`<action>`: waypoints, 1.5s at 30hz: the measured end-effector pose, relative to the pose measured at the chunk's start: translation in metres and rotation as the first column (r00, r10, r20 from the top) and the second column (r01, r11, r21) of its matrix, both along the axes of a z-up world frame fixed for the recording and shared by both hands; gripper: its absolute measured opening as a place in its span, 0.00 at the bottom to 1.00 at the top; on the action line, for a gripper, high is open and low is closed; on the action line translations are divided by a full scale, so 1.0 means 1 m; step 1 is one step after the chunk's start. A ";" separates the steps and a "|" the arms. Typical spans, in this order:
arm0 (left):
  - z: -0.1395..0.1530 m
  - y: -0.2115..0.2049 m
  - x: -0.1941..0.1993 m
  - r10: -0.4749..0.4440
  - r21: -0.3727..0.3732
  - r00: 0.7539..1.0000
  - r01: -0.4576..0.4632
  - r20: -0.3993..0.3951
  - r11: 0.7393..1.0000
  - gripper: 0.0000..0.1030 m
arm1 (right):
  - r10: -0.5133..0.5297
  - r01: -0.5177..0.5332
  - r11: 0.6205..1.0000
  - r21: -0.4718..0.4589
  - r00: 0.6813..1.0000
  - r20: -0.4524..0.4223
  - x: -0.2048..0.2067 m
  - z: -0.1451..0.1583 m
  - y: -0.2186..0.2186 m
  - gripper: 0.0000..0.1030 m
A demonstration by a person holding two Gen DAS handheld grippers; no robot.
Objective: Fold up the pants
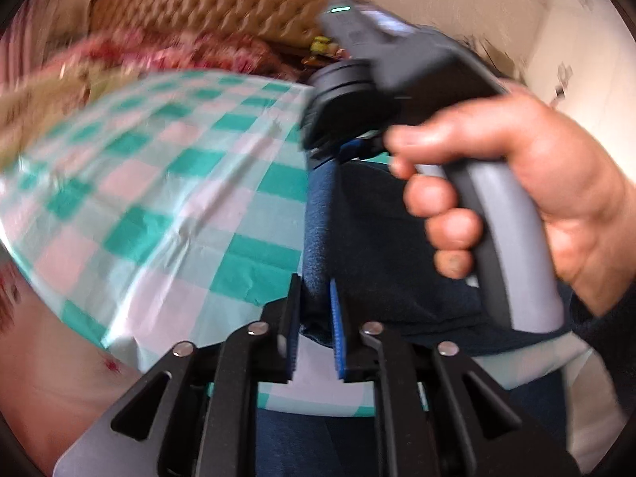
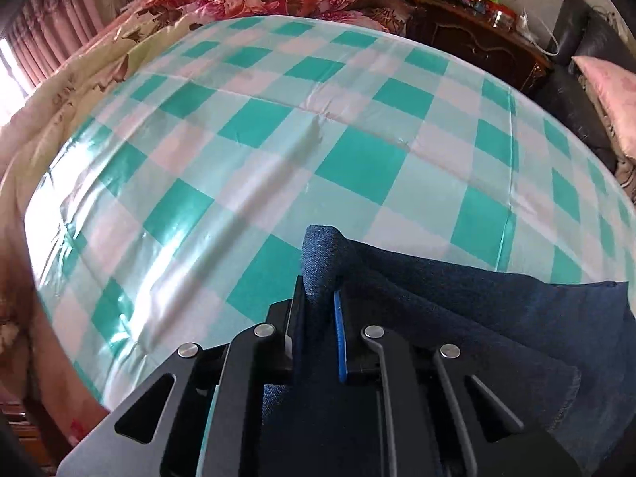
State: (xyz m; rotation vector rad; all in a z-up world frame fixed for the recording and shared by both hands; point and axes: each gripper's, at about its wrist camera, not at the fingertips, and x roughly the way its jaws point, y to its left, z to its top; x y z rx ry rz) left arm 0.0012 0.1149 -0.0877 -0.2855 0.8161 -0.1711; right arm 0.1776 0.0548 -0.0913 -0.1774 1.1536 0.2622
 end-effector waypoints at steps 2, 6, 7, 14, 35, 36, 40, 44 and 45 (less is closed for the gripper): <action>-0.010 0.015 0.001 0.039 -0.116 0.999 -0.043 -0.031 0.992 0.32 | 0.003 -0.003 1.000 0.005 1.000 0.006 -0.002 0.002 -0.001 0.11; -0.023 0.023 0.000 0.048 -0.223 0.997 -0.061 -0.060 0.973 0.36 | -0.004 0.004 0.999 0.032 1.000 0.004 -0.002 0.006 -0.005 0.11; -0.025 0.022 0.001 0.044 -0.239 0.997 -0.057 -0.062 0.969 0.35 | -0.008 0.008 0.999 0.046 1.000 -0.001 -0.002 0.007 -0.007 0.11; -0.015 0.000 -0.002 0.028 -0.142 0.999 -0.032 -0.031 0.989 0.13 | -0.019 0.030 0.990 0.139 0.997 -0.081 0.007 0.015 -0.023 0.17; 0.027 -0.027 -0.008 0.009 0.036 0.996 -0.012 0.085 0.999 0.11 | 0.029 -0.029 1.000 0.001 0.996 0.080 -0.023 0.036 -0.012 0.11; 0.035 -0.031 -0.011 0.002 0.045 0.995 -0.006 0.102 0.999 0.11 | 0.025 -0.027 1.000 0.016 0.996 0.091 -0.023 0.043 -0.016 0.11; 0.070 -0.051 -0.017 -0.042 0.081 0.984 0.028 0.173 0.996 0.11 | -0.002 -0.016 0.994 0.106 0.987 0.161 -0.033 0.081 -0.046 0.10; 0.093 -0.072 -0.020 -0.090 0.090 0.973 0.072 0.213 0.993 0.11 | -0.028 -0.003 0.987 0.161 0.982 0.189 -0.040 0.106 -0.079 0.10; 0.096 -0.078 -0.021 -0.100 0.100 0.969 0.079 0.226 0.992 0.11 | -0.042 0.007 0.984 0.177 0.980 0.194 -0.040 0.111 -0.088 0.10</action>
